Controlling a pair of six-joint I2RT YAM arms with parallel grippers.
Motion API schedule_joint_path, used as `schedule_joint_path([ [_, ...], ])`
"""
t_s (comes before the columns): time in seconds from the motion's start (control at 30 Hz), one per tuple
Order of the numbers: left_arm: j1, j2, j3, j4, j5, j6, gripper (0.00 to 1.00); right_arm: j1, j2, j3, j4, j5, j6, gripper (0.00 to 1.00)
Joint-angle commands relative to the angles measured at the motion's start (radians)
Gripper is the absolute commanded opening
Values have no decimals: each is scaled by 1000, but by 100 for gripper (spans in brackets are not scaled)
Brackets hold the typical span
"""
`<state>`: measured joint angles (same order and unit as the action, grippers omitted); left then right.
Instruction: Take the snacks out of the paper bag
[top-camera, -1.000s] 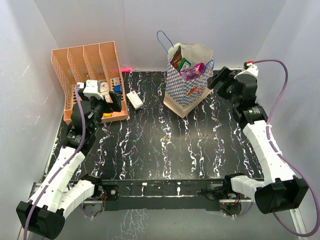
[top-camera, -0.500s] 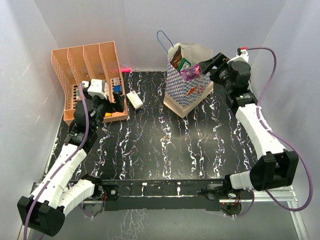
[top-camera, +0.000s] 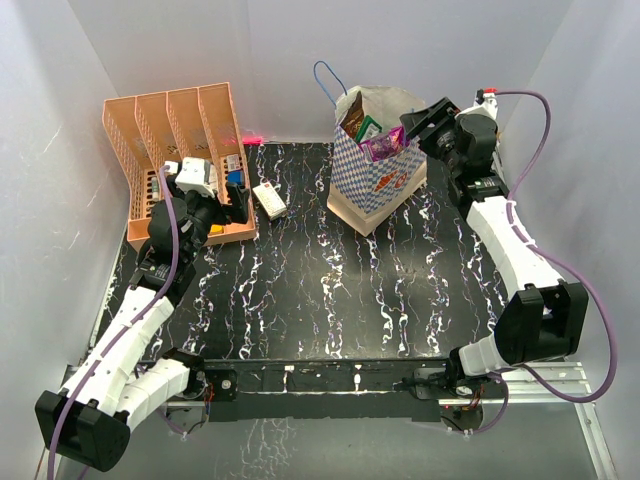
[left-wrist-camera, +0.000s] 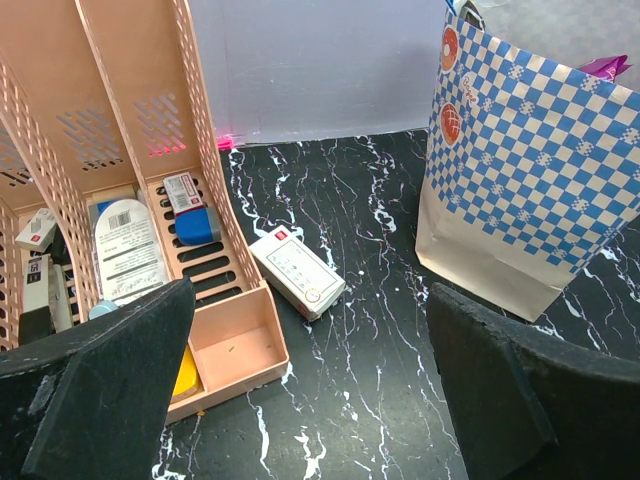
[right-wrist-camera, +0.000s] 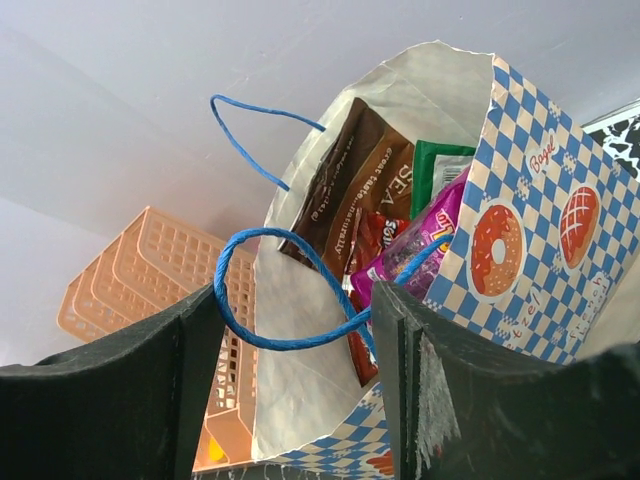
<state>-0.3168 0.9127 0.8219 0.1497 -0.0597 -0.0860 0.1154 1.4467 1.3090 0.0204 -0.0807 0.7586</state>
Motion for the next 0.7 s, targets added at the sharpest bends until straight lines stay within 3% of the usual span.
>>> schedule_joint_path([
  [0.0, -4, -4, 8, 36, -2, 12, 98, -4, -31, -2, 63, 0, 14, 63],
  [0.33, -4, -3, 9, 32, -2, 11, 98, -5, -150, -70, -5, 30, -33, 83],
  [0.67, -4, -2, 9, 28, 0, 8, 98, -6, -142, -61, 10, -63, -20, 89],
])
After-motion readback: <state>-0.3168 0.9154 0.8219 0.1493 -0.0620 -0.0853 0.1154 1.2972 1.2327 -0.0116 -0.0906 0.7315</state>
